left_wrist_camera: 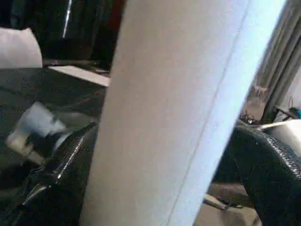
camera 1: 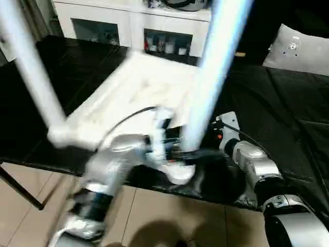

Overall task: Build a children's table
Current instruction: Rotate table base

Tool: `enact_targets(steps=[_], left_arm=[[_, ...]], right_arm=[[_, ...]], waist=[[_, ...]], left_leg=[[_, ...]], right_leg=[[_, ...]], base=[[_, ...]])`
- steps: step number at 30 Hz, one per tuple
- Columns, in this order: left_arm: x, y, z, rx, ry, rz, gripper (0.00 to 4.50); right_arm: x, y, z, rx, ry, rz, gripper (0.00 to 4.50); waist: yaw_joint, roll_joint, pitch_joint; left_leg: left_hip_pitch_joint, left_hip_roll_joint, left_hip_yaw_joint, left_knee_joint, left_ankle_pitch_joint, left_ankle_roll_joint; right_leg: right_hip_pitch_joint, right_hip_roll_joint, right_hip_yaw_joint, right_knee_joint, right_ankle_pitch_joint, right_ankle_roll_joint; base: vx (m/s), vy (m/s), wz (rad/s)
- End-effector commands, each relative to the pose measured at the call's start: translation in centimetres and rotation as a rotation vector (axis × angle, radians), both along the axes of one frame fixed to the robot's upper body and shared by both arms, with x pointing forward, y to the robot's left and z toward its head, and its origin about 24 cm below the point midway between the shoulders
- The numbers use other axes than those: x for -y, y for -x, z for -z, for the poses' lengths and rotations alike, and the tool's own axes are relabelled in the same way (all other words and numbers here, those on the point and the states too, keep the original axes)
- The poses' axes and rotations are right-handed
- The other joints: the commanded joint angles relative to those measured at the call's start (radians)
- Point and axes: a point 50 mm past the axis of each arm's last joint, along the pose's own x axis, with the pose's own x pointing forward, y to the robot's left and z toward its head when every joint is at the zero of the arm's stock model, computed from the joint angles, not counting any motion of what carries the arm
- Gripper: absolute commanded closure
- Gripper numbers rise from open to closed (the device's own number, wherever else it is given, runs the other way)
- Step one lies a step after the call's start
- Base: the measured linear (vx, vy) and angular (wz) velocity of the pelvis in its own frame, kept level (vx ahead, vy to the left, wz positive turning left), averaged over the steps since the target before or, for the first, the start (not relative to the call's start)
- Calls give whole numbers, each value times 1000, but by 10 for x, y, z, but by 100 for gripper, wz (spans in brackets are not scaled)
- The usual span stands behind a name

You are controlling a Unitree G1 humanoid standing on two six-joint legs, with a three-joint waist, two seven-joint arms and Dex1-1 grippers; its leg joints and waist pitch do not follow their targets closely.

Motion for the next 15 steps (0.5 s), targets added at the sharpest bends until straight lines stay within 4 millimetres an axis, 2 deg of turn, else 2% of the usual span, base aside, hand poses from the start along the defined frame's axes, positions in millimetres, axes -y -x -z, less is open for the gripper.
enact_targets(steps=[1,4,5,7,8,9,10,12,15], left_arm=[[8,-7,2,47,-49,-75,3],[5,-19,8,92,-115,-202,3],[3,-22,9,90,-121,-228,3],[2,-23,10,87,-123,-242,3],[-1,-23,13,101,-150,-271,3],[-2,-23,14,108,-162,-280,3],[-4,-20,17,120,-177,-283,3],[-6,-18,21,131,-198,-288,3],[-19,-12,30,105,-244,-278,3]], right_arm=[[6,-3,-1,8,19,47,0],[29,1,2,0,51,149,0],[36,3,3,-4,56,176,0],[40,5,4,-6,58,192,0],[49,10,6,-3,62,208,0],[52,13,7,-2,63,209,0],[56,16,7,5,65,206,0],[61,21,6,16,66,197,0],[69,32,-5,54,54,109,0]], waist=[[6,-1,-69],[11,-2,-71],[12,3,-71],[17,-2,-72],[17,-3,-72],[20,-4,-71],[21,1,-71],[17,-3,-71],[18,-6,-67]], left_leg=[[-4,1,16,-67,-196,48],[-3,-1,16,-65,-187,46],[-2,-2,15,-65,-189,46],[-4,-3,16,-63,-184,46],[-5,-2,16,-64,-187,47],[-5,-2,17,-63,-189,49],[-6,-1,14,-66,-190,52],[-8,-2,15,-65,-203,55],[-5,-3,14,-65,-229,63]], right_leg=[[73,-50,26,-82,-336,-163],[74,-49,25,-82,-351,-139],[74,-48,24,-83,-354,-134],[74,-48,24,-82,-357,-125],[74,-47,23,-84,-363,-123],[74,-47,23,-86,-364,-118],[74,-48,22,-85,-365,-115],[73,-48,20,-88,-390,-110],[68,-46,18,-98,-465,-80]], base=[[0,0,0],[0,0,0],[0,0,0],[0,0,0],[0,0,0],[0,0,0],[0,0,0],[0,0,0],[0,0,0]])
